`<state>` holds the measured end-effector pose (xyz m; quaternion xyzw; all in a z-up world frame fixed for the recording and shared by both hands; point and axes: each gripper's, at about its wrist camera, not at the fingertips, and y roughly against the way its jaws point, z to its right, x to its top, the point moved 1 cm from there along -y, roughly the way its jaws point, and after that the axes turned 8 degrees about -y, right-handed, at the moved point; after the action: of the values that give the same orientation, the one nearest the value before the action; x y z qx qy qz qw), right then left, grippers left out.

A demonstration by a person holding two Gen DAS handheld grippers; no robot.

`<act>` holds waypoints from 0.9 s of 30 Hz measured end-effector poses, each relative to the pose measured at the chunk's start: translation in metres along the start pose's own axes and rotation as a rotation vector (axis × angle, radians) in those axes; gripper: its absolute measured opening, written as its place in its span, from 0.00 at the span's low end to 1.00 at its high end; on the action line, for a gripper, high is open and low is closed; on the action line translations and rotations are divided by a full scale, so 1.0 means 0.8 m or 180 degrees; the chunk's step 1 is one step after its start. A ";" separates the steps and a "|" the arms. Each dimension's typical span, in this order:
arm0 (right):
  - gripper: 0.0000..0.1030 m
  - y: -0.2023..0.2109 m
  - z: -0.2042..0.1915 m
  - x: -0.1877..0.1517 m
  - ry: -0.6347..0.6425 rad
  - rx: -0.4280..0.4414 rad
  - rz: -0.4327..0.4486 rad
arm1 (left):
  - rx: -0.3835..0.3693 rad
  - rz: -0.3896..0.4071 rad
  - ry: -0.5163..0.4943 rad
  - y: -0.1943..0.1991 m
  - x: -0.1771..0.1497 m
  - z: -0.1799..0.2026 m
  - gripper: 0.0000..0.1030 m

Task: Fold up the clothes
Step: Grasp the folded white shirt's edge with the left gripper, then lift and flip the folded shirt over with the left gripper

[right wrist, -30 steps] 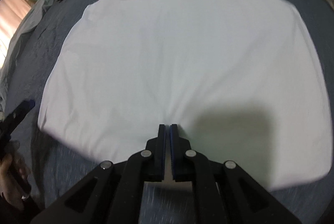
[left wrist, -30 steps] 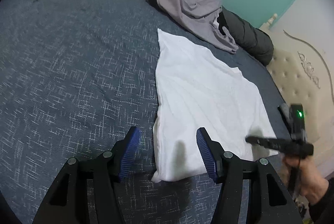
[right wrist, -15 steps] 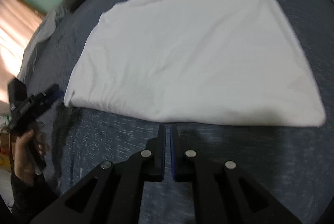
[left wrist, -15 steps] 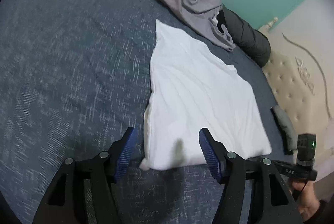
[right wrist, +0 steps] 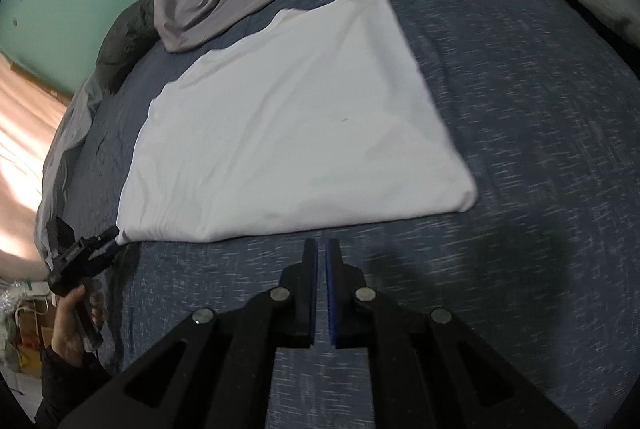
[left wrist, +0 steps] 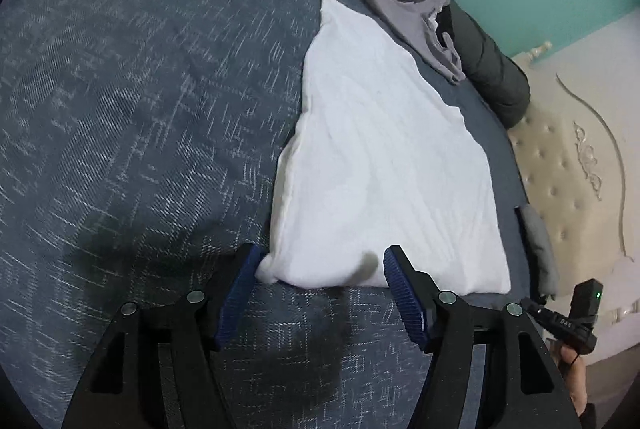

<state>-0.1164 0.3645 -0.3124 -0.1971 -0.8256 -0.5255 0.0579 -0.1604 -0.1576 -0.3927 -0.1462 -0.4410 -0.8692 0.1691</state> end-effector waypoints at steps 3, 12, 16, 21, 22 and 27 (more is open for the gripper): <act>0.04 0.011 0.012 0.004 -0.0051 0.0027 0.0042 | -0.0059 0.0046 0.0135 -0.005 -0.002 -0.008 0.66; 0.04 0.022 0.038 0.011 -0.0152 0.0095 0.0117 | -0.0057 0.0189 0.0239 -0.004 0.009 -0.005 0.12; 0.04 0.029 0.048 0.016 -0.0185 0.0132 0.0153 | -0.0097 0.0250 0.0086 0.003 0.019 0.020 0.10; 0.04 0.038 0.064 0.020 -0.0232 0.0161 0.0205 | -0.0234 0.0332 -0.0188 0.015 0.042 0.073 0.08; 0.04 0.040 0.069 0.021 -0.0243 0.0169 0.0216 | -0.0267 0.0344 -0.0263 0.018 0.047 0.088 0.08; 0.04 0.050 0.094 0.025 -0.0311 0.0196 0.0261 | -0.0397 0.0359 -0.0679 0.008 0.078 0.199 0.07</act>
<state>-0.1108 0.4515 -0.3057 -0.2543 -0.8345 -0.4868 0.0451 -0.1972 -0.0413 -0.2722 -0.2726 -0.3927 -0.8635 0.1605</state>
